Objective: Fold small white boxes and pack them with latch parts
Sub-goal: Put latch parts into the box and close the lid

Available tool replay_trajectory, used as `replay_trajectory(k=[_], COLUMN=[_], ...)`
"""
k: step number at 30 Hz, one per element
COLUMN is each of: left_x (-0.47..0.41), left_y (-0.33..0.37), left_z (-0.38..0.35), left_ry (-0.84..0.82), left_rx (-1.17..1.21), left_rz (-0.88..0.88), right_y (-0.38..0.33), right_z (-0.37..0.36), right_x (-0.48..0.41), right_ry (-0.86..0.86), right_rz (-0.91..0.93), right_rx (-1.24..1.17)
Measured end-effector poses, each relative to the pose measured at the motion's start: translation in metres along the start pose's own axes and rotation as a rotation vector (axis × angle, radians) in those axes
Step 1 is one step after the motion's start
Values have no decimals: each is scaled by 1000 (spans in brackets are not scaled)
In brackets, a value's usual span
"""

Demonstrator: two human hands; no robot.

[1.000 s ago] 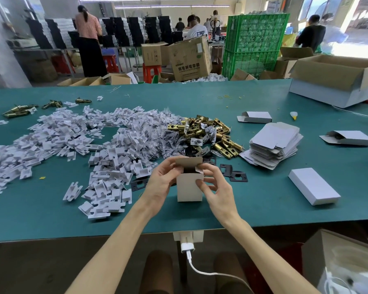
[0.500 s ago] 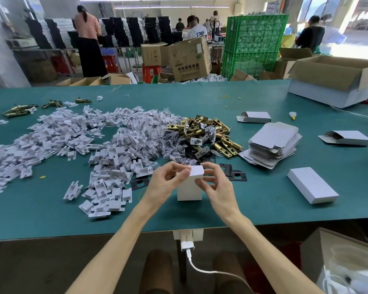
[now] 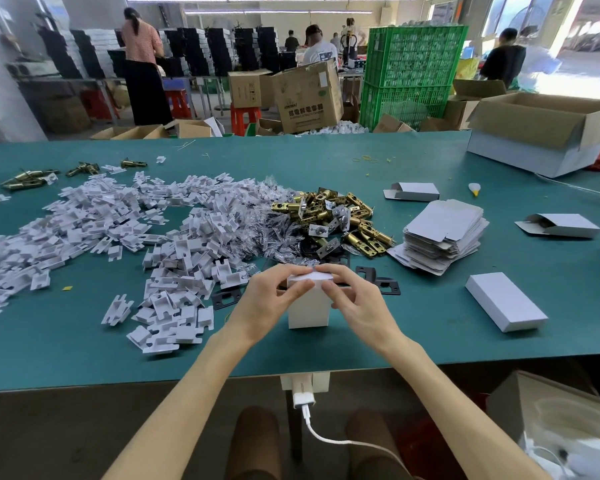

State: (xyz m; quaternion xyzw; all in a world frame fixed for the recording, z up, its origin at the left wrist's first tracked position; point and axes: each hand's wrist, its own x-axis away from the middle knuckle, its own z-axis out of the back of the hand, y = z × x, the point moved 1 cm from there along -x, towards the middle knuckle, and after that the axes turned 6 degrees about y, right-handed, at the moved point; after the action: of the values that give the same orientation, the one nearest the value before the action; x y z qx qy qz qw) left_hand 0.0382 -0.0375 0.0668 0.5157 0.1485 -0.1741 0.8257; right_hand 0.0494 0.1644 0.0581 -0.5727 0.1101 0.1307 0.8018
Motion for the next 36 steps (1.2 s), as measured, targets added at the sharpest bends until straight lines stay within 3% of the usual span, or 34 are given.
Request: replay_trajectory(k=[10,21,36], left_x=[-6,2,11], left_y=[7,-4,-9], left_z=[8,0,-11], left_ry=[-54,-55,-33], left_rx=[-32,-110,-226], left_rz=[-1,-134,-107], right_y=[-10,-9,0], right_z=[-4,-12,-21], right_x=[-5,10,13], right_ry=[92,48,106], right_rz=[133,327,383], right_rx=[205,471,567])
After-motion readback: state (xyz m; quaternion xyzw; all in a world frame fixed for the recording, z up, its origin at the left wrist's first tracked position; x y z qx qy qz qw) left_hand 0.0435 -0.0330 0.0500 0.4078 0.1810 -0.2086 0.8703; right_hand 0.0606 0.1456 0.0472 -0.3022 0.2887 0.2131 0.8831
